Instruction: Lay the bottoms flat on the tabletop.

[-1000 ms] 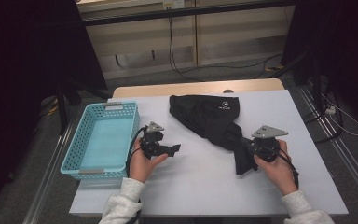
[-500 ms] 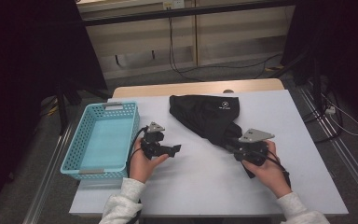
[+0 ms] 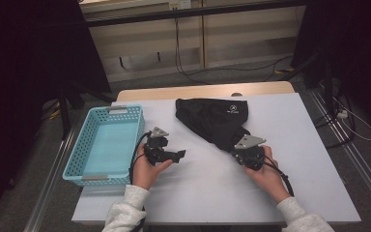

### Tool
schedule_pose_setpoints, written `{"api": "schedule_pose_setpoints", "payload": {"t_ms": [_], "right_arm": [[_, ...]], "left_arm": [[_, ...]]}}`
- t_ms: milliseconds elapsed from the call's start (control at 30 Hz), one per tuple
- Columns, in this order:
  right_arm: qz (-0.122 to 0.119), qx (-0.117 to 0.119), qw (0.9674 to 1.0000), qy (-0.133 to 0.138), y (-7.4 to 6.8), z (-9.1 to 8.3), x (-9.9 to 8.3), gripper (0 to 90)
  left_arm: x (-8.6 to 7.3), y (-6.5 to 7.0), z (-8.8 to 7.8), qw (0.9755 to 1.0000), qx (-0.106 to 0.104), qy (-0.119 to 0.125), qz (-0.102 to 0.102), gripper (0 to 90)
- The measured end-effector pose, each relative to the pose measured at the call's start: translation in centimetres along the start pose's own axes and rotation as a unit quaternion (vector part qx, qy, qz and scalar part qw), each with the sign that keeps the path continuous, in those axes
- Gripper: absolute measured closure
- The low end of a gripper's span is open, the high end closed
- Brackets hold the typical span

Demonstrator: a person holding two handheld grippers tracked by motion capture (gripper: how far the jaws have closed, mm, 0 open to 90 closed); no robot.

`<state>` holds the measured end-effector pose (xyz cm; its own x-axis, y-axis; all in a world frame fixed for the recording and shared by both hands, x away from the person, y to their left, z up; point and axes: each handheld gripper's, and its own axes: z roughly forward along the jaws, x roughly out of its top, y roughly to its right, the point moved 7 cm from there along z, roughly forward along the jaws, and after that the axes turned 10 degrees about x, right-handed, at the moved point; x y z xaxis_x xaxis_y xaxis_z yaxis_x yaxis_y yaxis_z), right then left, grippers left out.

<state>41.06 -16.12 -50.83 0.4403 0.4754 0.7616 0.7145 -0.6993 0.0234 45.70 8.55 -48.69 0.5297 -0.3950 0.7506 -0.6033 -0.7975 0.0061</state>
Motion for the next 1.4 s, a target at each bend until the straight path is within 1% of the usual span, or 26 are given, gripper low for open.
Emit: {"api": "schedule_pose_setpoints", "payload": {"t_ms": [33, 100, 133, 233, 267, 300, 333, 367, 433, 500, 533, 600, 700, 767, 833, 933, 1000, 1033, 1067, 1133, 1167, 1200, 1267, 1300, 1333, 1400], "right_arm": [[0.005, 0.008, 0.9999, 0.008, -0.2, -0.3, 0.4, 84.8], [0.005, 0.011, 0.9995, 0.028, -0.6, -1.4, 1.7, 84.8], [0.016, 0.021, 0.9985, 0.048, -0.8, -2.0, 2.5, 84.8], [0.051, 0.042, 0.9925, 0.102, -0.4, -4.4, 4.5, 84.8], [0.054, 0.036, 0.9915, 0.113, 0.1, -5.2, 4.8, 84.7], [0.051, 0.020, 0.9916, 0.117, 0.7, -5.9, 4.9, 84.6], [0.062, 0.013, 0.9901, 0.125, 1.4, -6.4, 4.8, 84.5], [0.083, 0.010, 0.9878, 0.131, 2.1, -6.6, 4.4, 84.4], [0.102, -0.008, 0.9874, 0.121, 3.5, -6.4, 3.1, 83.9], [0.118, -0.016, 0.9867, 0.110, 4.5, -5.8, 1.7, 79.9], [0.118, -0.030, 0.9876, 0.099, 4.8, -5.4, 1.0, 79.0], [0.120, -0.040, 0.9882, 0.086, 4.9, -5.0, 0.3, 71.4], [0.099, -0.043, 0.9910, 0.079, 4.1, -4.9, 0.5, 65.0], [0.083, -0.049, 0.9925, 0.074, 3.2, -5.2, 0.9, 56.4], [0.070, -0.047, 0.9938, 0.072, 2.0, -5.3, 1.2, 54.1], [0.043, -0.005, 0.9972, 0.061, -0.7, -4.5, 1.5, 54.1], [0.027, 0.018, 0.9991, 0.028, -2.3, -3.4, 0.9, 53.7], [0.025, 0.038, 0.9988, 0.018, -3.1, -2.7, 0.6, 53.1], [0.027, 0.046, 0.9985, 0.013, -3.5, -2.2, 0.3, 52.7], [0.005, 0.048, 0.9987, -0.017, -4.4, -0.8, -0.7, 51.4], [-0.004, 0.047, 0.9987, -0.019, -4.5, -0.5, -0.8, 52.5], [0.000, 0.045, 0.9988, -0.019, -4.5, -0.5, -0.7, 57.2], [-0.005, 0.041, 0.9989, -0.022, -4.3, -0.6, -0.6, 76.2], [-0.007, 0.043, 0.9988, -0.021, -4.3, -0.6, -0.6, 83.2], [0.000, 0.048, 0.9987, -0.017, -4.2, -0.8, -0.6, 86.4], [0.007, 0.052, 0.9986, -0.003, -3.9, -1.4, -0.2, 86.7]], "left_arm": [[0.0, 0.0, -0.1, 1.0000, -0.002, -0.002, 0.002, 14.6], [0.1, 0.0, -0.1, 1.0000, 0.000, 0.002, 0.001, 14.6], [0.1, 0.0, -0.1, 1.0000, 0.001, 0.003, -0.001, 14.6], [0.1, 0.0, -0.3, 1.0000, 0.000, 0.001, 0.003, 14.6], [0.1, 0.0, -0.3, 1.0000, -0.001, 0.000, 0.003, 14.6], [0.0, 0.0, -0.2, 1.0000, 0.000, 0.000, 0.002, 14.6], [0.0, 0.1, -0.1, 1.0000, -0.002, -0.001, 0.003, 14.6], [-0.1, 0.1, -0.1, 1.0000, -0.003, -0.003, 0.001, 14.6], [-0.2, 0.1, 0.1, 1.0000, 0.001, -0.002, 0.003, 14.6], [-0.2, 0.1, 0.1, 1.0000, -0.001, -0.002, 0.001, 14.6], [-0.1, 0.1, 0.1, 1.0000, 0.007, -0.001, 0.004, 14.6], [-0.1, 0.2, 0.1, 1.0000, -0.005, -0.003, 0.004, 14.6], [0.0, 0.2, 0.0, 1.0000, -0.004, -0.002, 0.003, 14.6], [-0.1, 0.2, 0.0, 1.0000, -0.004, -0.003, 0.004, 14.6], [-0.1, 0.3, 0.0, 1.0000, -0.006, -0.005, 0.005, 14.6], [0.1, 0.4, -0.1, 1.0000, -0.004, 0.000, 0.008, 14.6], [0.2, 0.5, -0.2, 1.0000, -0.007, 0.001, 0.007, 14.6], [0.2, 0.5, -0.2, 0.9999, -0.007, 0.000, 0.008, 14.6], [0.2, 0.5, -0.2, 0.9999, -0.006, 0.000, 0.011, 14.6], [0.2, 0.6, -0.2, 0.9999, -0.007, 0.000, 0.010, 14.6], [0.2, 0.6, -0.2, 0.9999, -0.008, 0.000, 0.010, 14.6], [0.2, 0.7, -0.2, 0.9999, -0.008, 0.000, 0.010, 14.6], [0.2, 0.6, -0.1, 1.0000, -0.006, 0.003, 0.006, 14.6], [0.1, 0.6, -0.1, 1.0000, -0.006, 0.002, 0.006, 14.6], [0.1, 0.6, -0.1, 1.0000, -0.005, 0.003, 0.005, 14.6], [0.2, 0.6, -0.1, 1.0000, -0.006, 0.003, 0.005, 14.6]]}}
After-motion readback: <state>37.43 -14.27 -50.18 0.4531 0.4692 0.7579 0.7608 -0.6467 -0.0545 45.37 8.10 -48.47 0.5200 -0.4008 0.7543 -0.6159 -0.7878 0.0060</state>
